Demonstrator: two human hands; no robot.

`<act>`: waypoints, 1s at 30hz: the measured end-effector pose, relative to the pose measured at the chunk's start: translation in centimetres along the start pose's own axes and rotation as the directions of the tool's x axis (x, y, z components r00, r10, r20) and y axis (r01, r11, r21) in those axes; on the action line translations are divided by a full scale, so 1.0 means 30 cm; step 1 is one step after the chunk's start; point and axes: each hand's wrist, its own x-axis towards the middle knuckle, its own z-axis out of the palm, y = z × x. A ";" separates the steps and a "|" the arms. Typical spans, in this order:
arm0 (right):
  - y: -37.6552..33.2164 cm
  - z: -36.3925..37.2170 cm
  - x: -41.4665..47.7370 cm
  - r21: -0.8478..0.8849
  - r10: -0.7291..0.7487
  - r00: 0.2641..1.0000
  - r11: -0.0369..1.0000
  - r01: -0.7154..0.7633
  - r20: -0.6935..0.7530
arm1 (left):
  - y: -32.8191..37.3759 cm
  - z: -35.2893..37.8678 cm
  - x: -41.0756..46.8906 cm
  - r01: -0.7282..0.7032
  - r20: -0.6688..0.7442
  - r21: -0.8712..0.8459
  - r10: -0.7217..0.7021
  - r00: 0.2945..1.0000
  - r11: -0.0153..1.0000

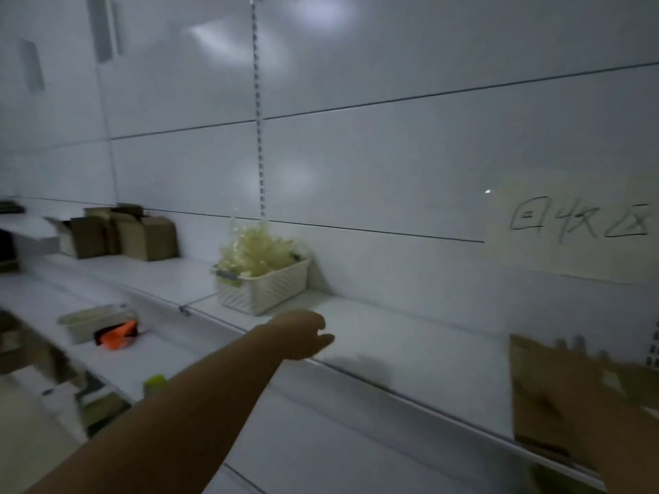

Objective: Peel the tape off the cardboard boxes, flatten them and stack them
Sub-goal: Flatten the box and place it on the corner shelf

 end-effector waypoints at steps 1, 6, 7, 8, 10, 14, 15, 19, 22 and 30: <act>-0.123 -0.039 -0.013 -0.133 -0.062 0.998 0.989 0.062 0.011 | -0.113 -0.027 -0.039 0.057 -0.038 0.028 -0.056 0.998 0.998; -0.855 -0.118 -0.226 -0.101 -0.665 0.744 0.746 0.658 -0.062 | -0.622 -0.080 -0.245 0.278 -0.118 0.015 -0.275 0.954 0.960; -0.988 -0.120 -0.287 -0.057 -0.739 0.668 0.673 0.738 -0.084 | -0.703 -0.083 -0.283 0.303 -0.130 0.033 -0.297 0.946 0.952; -1.109 -0.115 -0.351 -0.019 -0.793 0.602 0.606 0.795 -0.090 | -0.775 -0.083 -0.321 0.328 -0.136 0.065 -0.317 0.938 0.942; -1.310 -0.083 -0.470 0.013 -0.863 0.502 0.502 0.865 -0.062 | -0.893 -0.071 -0.404 0.378 -0.113 0.107 -0.367 0.923 0.919; -1.583 -0.014 -0.634 0.022 -0.930 0.367 0.368 0.930 0.010 | -1.091 -0.019 -0.544 0.431 -0.056 0.133 -0.428 0.902 0.892; -1.633 -0.004 -0.657 0.024 -0.938 0.344 0.345 0.938 0.030 | -1.135 -0.012 -0.571 0.441 -0.052 0.143 -0.439 0.897 0.886; -1.809 0.008 -0.665 0.013 -0.949 0.312 0.313 0.950 0.042 | -1.304 -0.020 -0.616 0.508 -0.061 0.116 -0.505 0.861 0.853; -1.941 0.024 -0.627 0.011 -0.949 0.311 0.312 0.950 0.052 | -1.421 -0.012 -0.598 0.509 -0.039 0.098 -0.508 0.861 0.855; -2.416 0.036 -0.466 0.140 -0.962 0.272 0.264 0.954 -0.036 | -1.794 0.020 -0.407 0.559 -0.048 0.136 -0.559 0.828 0.818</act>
